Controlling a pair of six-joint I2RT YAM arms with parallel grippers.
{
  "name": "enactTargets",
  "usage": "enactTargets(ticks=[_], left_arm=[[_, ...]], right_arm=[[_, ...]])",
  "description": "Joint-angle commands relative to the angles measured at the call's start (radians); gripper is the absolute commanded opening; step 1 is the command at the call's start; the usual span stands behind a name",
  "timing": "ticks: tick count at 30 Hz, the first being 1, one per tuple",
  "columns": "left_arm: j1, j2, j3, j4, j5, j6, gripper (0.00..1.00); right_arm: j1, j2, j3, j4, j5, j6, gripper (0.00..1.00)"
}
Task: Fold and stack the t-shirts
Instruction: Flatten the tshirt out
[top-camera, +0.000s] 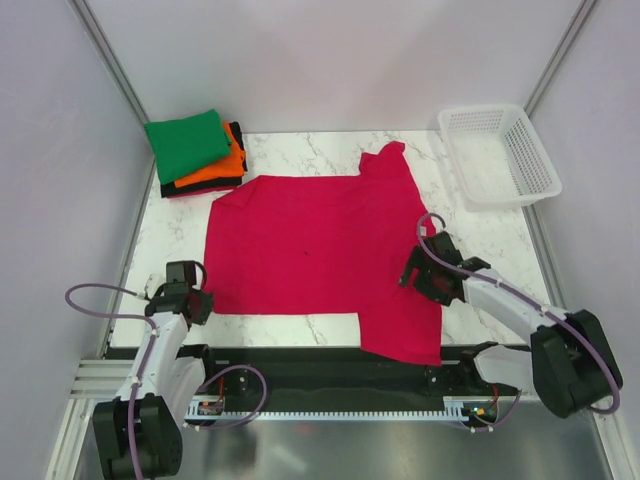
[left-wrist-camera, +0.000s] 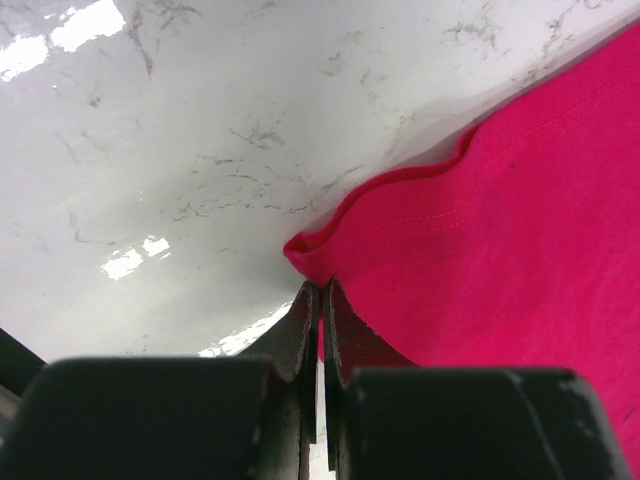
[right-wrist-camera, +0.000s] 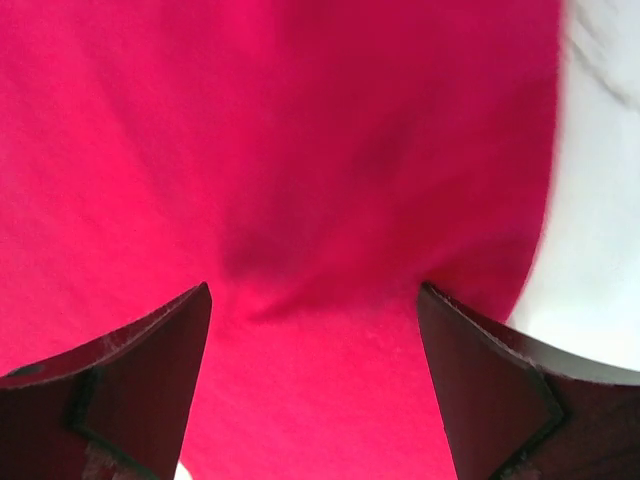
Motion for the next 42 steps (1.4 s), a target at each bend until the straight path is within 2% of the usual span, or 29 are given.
enactTargets(ticks=[1, 5, 8, 9, 11, 14, 15, 18, 23, 30, 38, 42], left_arm=[[0.003, -0.018, -0.013, 0.059, -0.024, 0.023, 0.02], [0.003, -0.023, -0.016, 0.067, -0.017, 0.029, 0.02], [0.005, -0.028, -0.018, 0.073, -0.014, 0.032, 0.02], [0.003, -0.029, -0.018, 0.073, -0.011, 0.034, 0.02], [0.005, -0.028, -0.018, 0.08, -0.008, 0.04, 0.02], [0.005, -0.023, -0.019, 0.088, 0.002, 0.048, 0.02], [0.005, -0.023, -0.021, 0.09, 0.003, 0.051, 0.02], [0.005, -0.029, -0.024, 0.097, 0.009, 0.054, 0.02], [0.005, -0.031, -0.027, 0.102, 0.015, 0.06, 0.02], [0.005, -0.034, -0.032, 0.105, 0.021, 0.065, 0.02], [0.005, -0.031, -0.03, 0.105, 0.019, 0.063, 0.02], [0.003, -0.028, -0.029, 0.106, 0.018, 0.065, 0.02]], right_arm=[[0.003, 0.115, 0.053, 0.099, -0.037, -0.041, 0.92], [0.0, 0.287, 0.166, 0.131, 0.008, -0.088, 0.93], [-0.003, 0.48, 0.356, 0.144, 0.0, -0.24, 0.93], [-0.004, 0.575, 0.469, 0.122, 0.008, -0.278, 0.93], [-0.004, 0.622, 0.554, 0.015, 0.015, -0.335, 0.94], [-0.003, 0.475, 0.509, 0.015, 0.078, -0.32, 0.95], [-0.004, 0.367, 0.457, 0.01, 0.116, -0.303, 0.96], [-0.007, 0.183, 0.366, -0.089, 0.267, -0.201, 0.96], [-0.059, -0.036, 0.187, -0.2, 0.299, -0.043, 0.9], [-0.09, -0.07, 0.029, -0.194, 0.235, 0.014, 0.77], [-0.092, -0.044, -0.03, -0.122, 0.151, 0.011, 0.59], [-0.084, -0.027, -0.076, -0.057, 0.097, 0.004, 0.41]])
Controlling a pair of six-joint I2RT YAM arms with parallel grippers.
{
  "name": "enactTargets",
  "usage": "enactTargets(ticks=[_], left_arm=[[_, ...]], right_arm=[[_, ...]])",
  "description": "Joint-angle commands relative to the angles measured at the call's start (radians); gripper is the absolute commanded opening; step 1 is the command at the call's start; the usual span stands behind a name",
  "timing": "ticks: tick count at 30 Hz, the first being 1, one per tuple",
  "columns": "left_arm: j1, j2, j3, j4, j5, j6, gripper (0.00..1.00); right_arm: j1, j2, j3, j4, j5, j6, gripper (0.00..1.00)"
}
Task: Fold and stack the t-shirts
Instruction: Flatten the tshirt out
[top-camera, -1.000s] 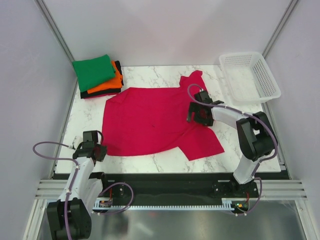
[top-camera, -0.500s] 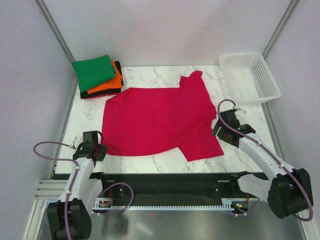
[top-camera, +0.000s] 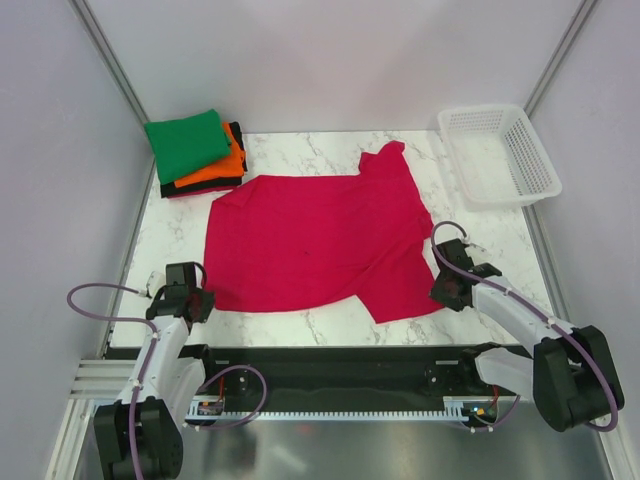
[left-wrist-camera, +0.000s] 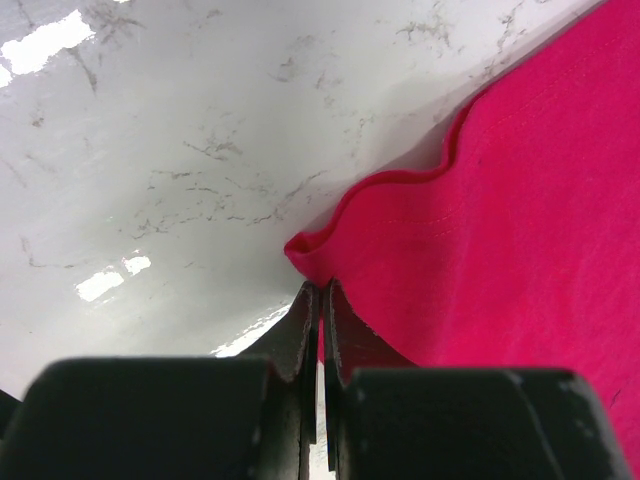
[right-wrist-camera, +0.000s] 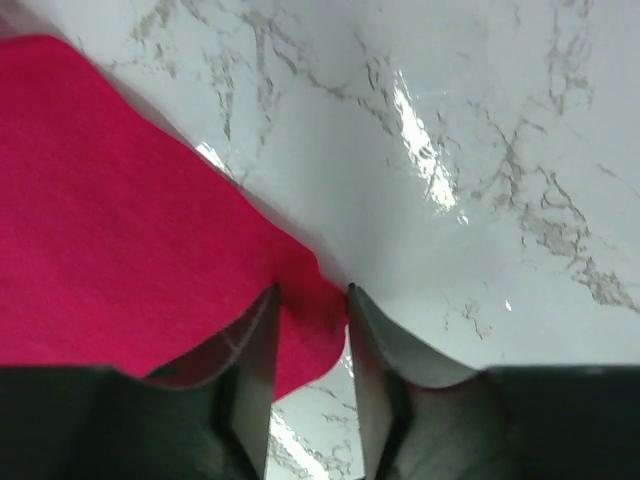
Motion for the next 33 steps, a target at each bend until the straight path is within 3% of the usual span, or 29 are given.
enactTargets(ticks=[1, 3, 7, 8, 12, 20, 33], left_arm=[[0.005, -0.003, 0.004, 0.027, -0.01, 0.034, 0.02], [0.005, -0.002, 0.003, 0.027, -0.01, 0.035, 0.02], [0.003, -0.003, 0.004, 0.027, -0.009, 0.034, 0.02], [0.003, -0.005, 0.009, 0.026, -0.001, 0.054, 0.02], [0.003, -0.032, 0.1, 0.026, 0.108, 0.144, 0.02], [0.002, -0.069, 0.302, -0.178, 0.232, 0.201, 0.02], [0.003, -0.166, 0.466, -0.495, 0.254, 0.293, 0.02]], right_arm=[[0.006, 0.013, -0.043, 0.058, -0.056, 0.014, 0.37], [0.006, 0.0, -0.051, 0.069, -0.057, 0.012, 0.3], [0.003, -0.004, -0.047, 0.057, -0.069, 0.011, 0.02], [0.005, -0.021, -0.033, 0.043, -0.074, 0.011, 0.0], [0.005, -0.117, 0.032, -0.068, -0.134, 0.015, 0.0], [0.006, -0.382, 0.235, -0.334, -0.164, 0.04, 0.0], [0.006, -0.644, 0.407, -0.696, -0.172, 0.043, 0.0]])
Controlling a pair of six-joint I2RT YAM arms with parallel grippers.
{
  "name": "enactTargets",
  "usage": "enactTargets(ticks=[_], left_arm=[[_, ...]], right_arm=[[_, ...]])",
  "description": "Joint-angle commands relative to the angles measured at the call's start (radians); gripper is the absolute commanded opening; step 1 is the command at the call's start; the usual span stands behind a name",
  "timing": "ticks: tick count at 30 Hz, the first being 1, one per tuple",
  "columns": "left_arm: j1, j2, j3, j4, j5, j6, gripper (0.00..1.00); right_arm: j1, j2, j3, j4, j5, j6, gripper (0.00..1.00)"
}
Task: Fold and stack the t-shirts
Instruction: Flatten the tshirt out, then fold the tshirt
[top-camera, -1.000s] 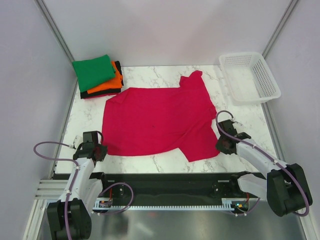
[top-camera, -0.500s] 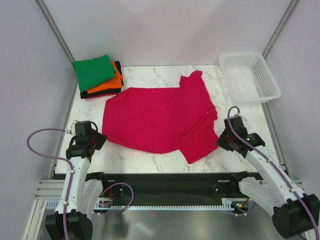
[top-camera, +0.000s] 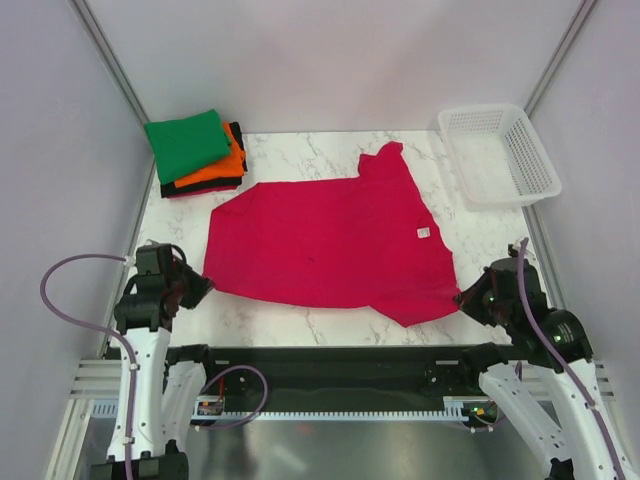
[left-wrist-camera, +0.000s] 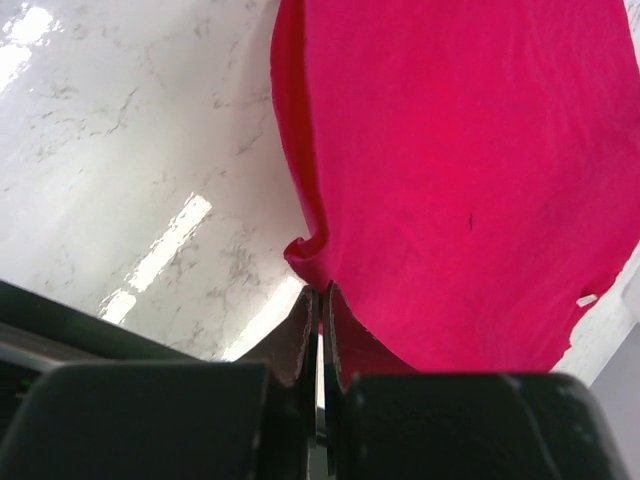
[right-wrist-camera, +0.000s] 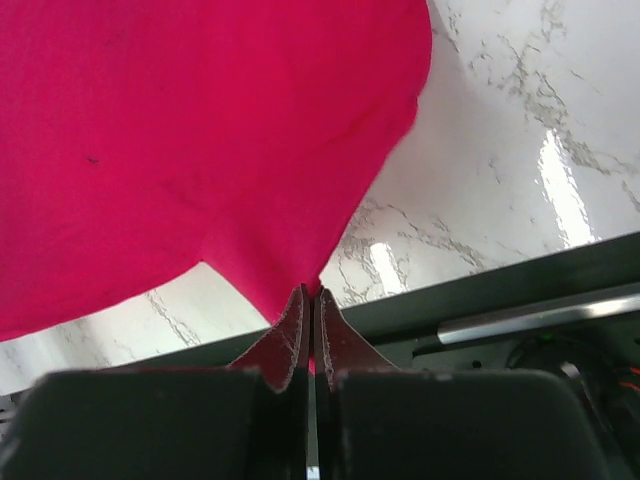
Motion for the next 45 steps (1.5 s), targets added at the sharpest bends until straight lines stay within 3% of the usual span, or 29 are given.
enactTargets(ticks=[1, 7, 12, 25, 34, 45], left_arm=[[0.003, -0.039, 0.062, -0.13, 0.006, 0.081, 0.02], [0.003, -0.041, 0.078, -0.151, -0.004, 0.124, 0.02], [0.005, 0.089, 0.094, -0.099, 0.001, 0.161, 0.02], [0.017, 0.51, 0.162, 0.115, -0.036, 0.216, 0.02], [0.092, 0.77, 0.214, 0.213, -0.016, 0.259, 0.02], [0.103, 1.007, 0.363, 0.236, 0.038, 0.308, 0.09]], right_arm=[[0.004, -0.042, 0.083, -0.153, -0.005, 0.007, 0.0], [0.003, -0.021, 0.106, -0.158, -0.012, -0.019, 0.0], [0.004, 0.1, 0.109, 0.0, -0.023, -0.053, 0.0], [-0.008, 0.672, 0.308, 0.329, 0.101, -0.167, 0.0], [-0.042, 1.043, 0.572, 0.381, 0.156, -0.202, 0.0], [-0.083, 1.314, 0.753, 0.389, 0.209, -0.204, 0.0]])
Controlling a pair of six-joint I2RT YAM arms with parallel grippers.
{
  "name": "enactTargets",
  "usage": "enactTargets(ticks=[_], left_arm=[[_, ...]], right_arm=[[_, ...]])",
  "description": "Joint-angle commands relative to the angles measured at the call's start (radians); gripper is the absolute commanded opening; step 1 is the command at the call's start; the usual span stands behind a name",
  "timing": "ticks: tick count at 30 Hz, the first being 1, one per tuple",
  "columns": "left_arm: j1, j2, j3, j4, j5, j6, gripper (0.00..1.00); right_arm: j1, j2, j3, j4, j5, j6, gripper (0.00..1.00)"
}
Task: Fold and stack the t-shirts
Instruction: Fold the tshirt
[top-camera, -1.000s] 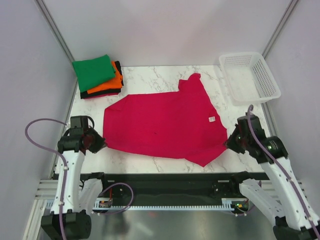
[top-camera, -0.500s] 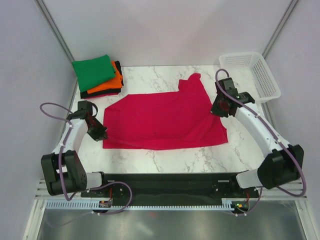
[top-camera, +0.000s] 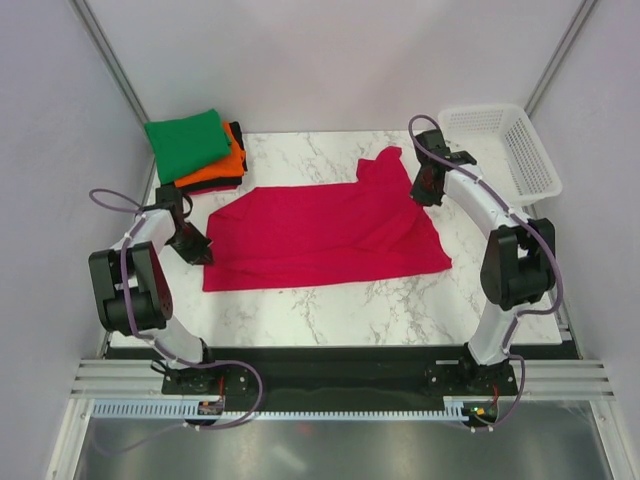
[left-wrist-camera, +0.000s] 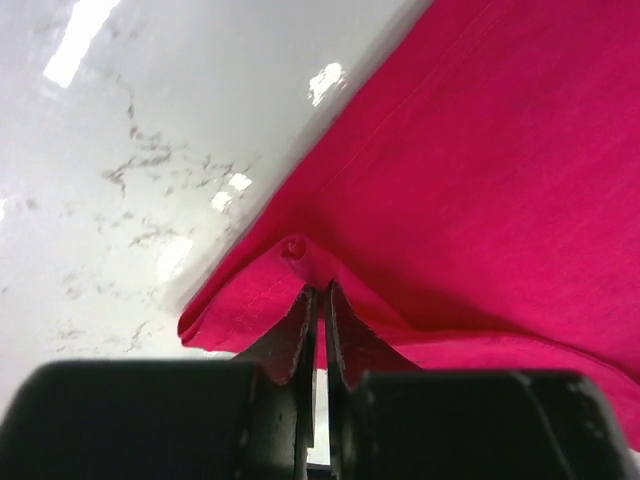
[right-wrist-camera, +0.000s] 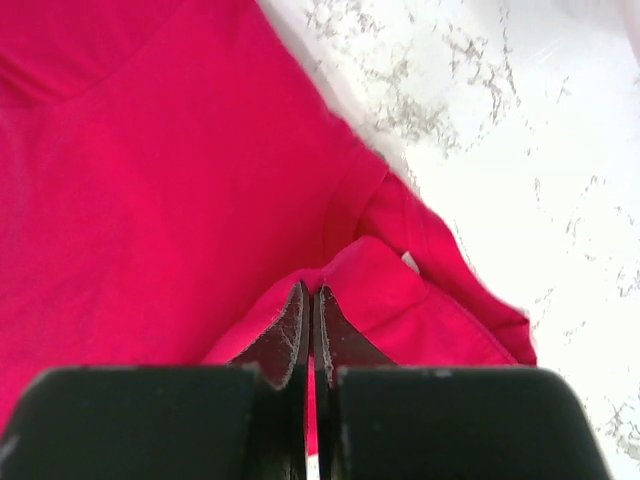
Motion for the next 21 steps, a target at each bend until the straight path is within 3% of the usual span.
enactTargets(ticks=[1, 2, 3, 4, 5, 6, 9, 12, 16, 21], left_arm=[[0.006, 0.043, 0.087, 0.032, 0.03, 0.07, 0.12], [0.006, 0.067, 0.1, 0.032, 0.033, 0.078, 0.35], [0.005, 0.08, 0.115, 0.018, 0.032, 0.087, 0.51], [0.012, 0.087, 0.146, -0.005, 0.026, 0.09, 0.63], [0.015, 0.077, 0.155, -0.022, 0.03, 0.09, 0.74], [0.022, 0.052, 0.154, -0.03, 0.039, 0.089, 0.76], [0.029, -0.105, 0.094, -0.03, 0.019, 0.057, 0.88], [0.028, -0.286, -0.012, -0.019, -0.001, 0.011, 0.88], [0.029, -0.498, -0.276, 0.076, 0.054, -0.129, 0.87], [0.029, -0.615, -0.48, 0.185, 0.082, -0.245, 0.87]], right_arm=[[-0.025, 0.048, 0.081, 0.01, 0.051, -0.005, 0.0], [-0.036, 0.063, 0.089, 0.021, 0.052, -0.003, 0.14], [-0.039, 0.1, 0.1, 0.031, 0.016, -0.032, 0.29], [-0.042, 0.121, 0.132, 0.037, -0.01, -0.058, 0.55], [-0.047, 0.141, 0.153, 0.007, -0.023, -0.077, 0.93], [-0.05, 0.155, 0.169, -0.014, -0.023, -0.089, 0.98], [-0.077, 0.032, 0.017, -0.004, -0.026, -0.086, 0.98], [-0.137, -0.154, -0.171, 0.066, -0.07, -0.051, 0.97], [-0.165, -0.343, -0.534, 0.165, -0.192, -0.025, 0.91], [-0.182, -0.445, -0.72, 0.203, -0.238, -0.042, 0.84]])
